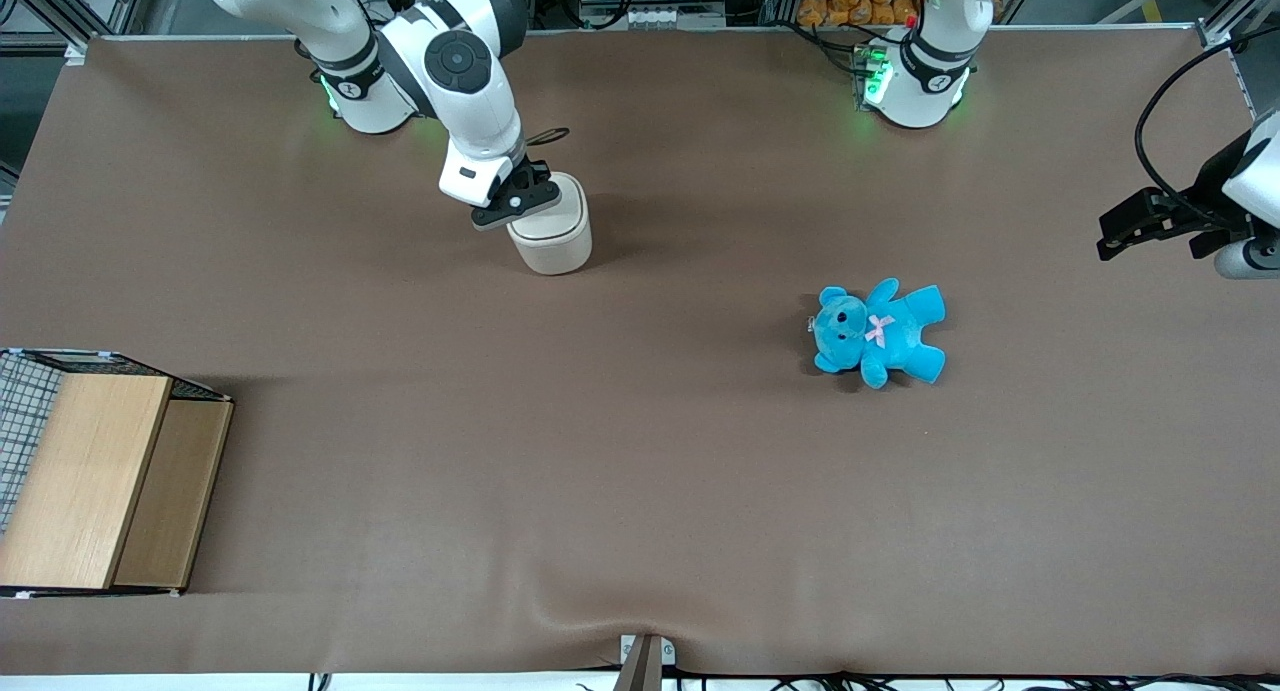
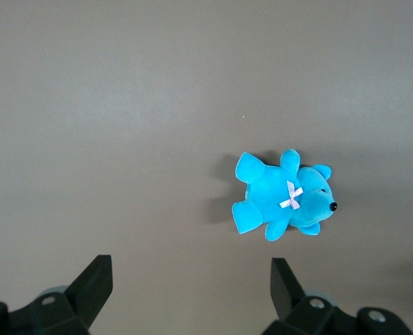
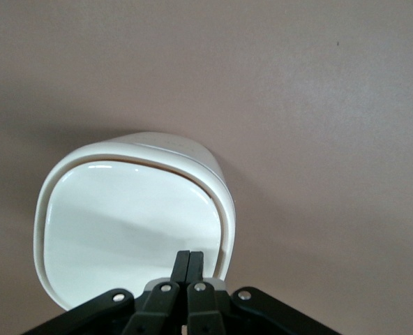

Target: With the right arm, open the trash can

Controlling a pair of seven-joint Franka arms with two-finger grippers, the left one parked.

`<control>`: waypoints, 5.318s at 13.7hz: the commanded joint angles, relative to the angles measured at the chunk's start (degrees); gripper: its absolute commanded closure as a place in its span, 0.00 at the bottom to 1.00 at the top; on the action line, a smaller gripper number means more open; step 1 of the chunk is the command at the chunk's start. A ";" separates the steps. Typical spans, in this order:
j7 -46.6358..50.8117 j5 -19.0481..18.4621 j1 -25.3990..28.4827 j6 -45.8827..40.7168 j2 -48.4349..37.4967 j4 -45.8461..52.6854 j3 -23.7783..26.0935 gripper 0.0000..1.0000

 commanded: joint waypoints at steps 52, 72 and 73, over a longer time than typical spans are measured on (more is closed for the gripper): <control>11.90 6.75 -18.73 -43.18 6.01 46.10 -0.72 0.00; -5.41 2.98 -38.61 -51.53 1.01 50.68 -0.28 0.00; -5.32 1.23 -38.61 -51.71 -0.83 50.42 -0.20 0.00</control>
